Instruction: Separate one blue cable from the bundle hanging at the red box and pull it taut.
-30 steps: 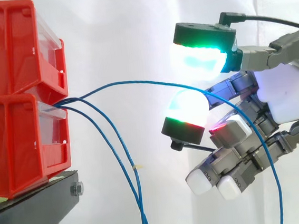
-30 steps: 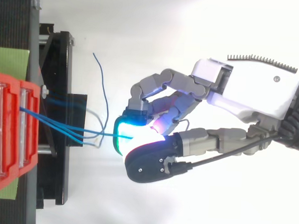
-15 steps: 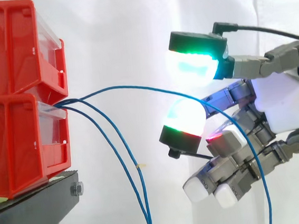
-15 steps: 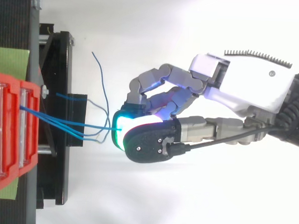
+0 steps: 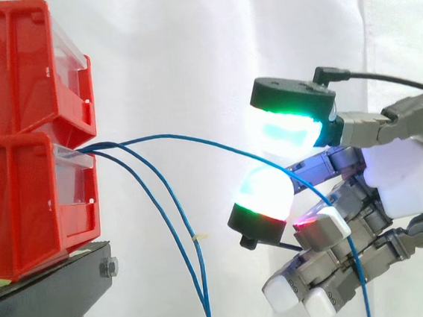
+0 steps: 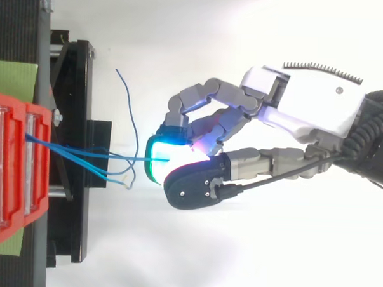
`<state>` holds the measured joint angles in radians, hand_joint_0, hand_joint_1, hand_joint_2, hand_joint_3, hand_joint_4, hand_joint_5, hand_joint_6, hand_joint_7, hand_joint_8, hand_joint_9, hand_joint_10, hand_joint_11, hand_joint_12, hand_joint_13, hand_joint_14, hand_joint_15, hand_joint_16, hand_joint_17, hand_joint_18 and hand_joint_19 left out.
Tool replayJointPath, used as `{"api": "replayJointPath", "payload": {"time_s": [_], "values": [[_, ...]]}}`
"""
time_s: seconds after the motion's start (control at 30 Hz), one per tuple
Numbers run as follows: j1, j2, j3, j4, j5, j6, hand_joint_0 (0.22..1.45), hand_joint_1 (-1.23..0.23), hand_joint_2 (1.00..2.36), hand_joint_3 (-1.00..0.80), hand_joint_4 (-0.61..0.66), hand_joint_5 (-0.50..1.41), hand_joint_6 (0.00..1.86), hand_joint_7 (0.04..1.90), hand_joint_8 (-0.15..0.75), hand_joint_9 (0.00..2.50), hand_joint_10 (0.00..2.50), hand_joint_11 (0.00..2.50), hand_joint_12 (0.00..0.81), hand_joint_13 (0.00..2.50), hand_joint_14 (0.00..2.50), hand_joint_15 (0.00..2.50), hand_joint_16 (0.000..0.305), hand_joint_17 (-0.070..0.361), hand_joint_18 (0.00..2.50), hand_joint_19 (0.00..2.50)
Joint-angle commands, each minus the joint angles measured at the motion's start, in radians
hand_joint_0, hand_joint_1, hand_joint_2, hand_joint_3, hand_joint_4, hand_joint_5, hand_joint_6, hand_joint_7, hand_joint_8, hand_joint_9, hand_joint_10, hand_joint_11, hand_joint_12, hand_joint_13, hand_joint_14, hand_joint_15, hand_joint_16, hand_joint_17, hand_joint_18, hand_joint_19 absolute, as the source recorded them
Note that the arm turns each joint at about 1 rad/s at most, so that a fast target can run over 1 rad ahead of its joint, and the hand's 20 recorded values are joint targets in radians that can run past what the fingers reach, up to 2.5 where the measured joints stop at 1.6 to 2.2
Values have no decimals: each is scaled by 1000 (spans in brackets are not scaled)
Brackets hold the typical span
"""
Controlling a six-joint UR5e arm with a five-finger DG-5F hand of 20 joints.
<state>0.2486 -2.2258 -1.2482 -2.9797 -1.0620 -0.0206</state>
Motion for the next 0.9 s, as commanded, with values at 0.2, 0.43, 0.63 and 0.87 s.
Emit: {"api": "replayJointPath", "payload": {"time_s": [0.2,0.43,0.63,0.87], "values": [[-2,-3,0,1,0,11,600,-670,1021,-229,106,-189,886,1145,298,1120,26,1170,370,752,21,510,50,114,568,534],[-2,-3,0,7,0,11,617,-730,1014,-321,113,-202,922,1005,288,1075,27,1188,365,738,19,513,50,113,565,525],[-2,-3,0,10,5,11,534,-471,1000,-500,118,-181,900,1014,316,1154,25,1182,378,764,21,519,53,118,578,544],[-2,-3,0,10,5,11,586,-517,1017,-277,108,-173,895,1073,304,1161,25,1192,376,765,21,521,51,114,575,546]]}}
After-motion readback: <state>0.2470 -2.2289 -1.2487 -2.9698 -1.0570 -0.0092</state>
